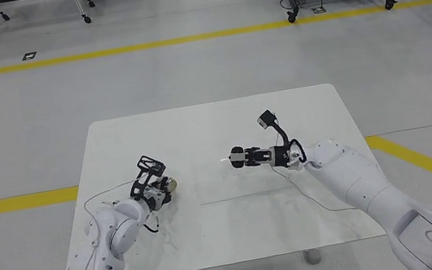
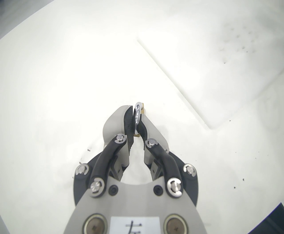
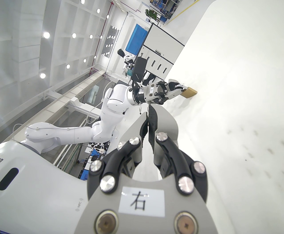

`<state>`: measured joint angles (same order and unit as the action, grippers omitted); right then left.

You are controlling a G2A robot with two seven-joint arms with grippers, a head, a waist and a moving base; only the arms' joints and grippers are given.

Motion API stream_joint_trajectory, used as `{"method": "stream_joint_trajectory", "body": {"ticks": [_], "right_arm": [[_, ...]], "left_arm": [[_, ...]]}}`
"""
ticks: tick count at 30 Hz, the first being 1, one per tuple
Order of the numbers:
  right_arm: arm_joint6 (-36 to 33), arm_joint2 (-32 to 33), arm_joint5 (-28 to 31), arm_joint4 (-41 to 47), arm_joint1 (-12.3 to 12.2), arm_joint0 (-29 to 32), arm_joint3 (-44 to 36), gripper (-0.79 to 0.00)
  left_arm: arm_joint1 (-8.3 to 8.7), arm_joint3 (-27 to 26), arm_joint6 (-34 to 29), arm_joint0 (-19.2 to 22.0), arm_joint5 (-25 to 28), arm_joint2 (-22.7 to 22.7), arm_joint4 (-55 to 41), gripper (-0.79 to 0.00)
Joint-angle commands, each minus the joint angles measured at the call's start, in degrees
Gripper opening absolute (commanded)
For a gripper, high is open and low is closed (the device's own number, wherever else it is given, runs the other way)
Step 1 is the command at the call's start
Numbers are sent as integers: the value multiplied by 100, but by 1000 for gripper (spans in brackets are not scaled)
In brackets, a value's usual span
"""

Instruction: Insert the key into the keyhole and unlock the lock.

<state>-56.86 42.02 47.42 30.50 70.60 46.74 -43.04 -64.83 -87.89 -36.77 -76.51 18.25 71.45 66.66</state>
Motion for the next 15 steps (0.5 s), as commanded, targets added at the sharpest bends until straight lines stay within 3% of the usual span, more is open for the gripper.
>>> {"method": "stream_joint_trajectory", "body": {"ticks": [1,5,6,7,10,15], "right_arm": [[0,0,0,0,0,0,0,-785],[0,0,0,0,0,0,0,-785],[0,0,0,0,0,0,0,-785],[0,0,0,0,0,0,0,-785],[0,0,0,0,0,0,0,-785],[0,0,0,0,0,0,0,-785]], "left_arm": [[-14,54,11,60,-46,-59,-6,-785],[-28,112,20,124,-46,-114,-70,-785],[-30,124,16,135,-52,-120,-78,-668],[-32,134,18,146,-65,-126,-88,-474],[-39,177,40,184,-81,-145,-118,-363],[-45,217,73,246,-76,-175,-125,-400]]}}
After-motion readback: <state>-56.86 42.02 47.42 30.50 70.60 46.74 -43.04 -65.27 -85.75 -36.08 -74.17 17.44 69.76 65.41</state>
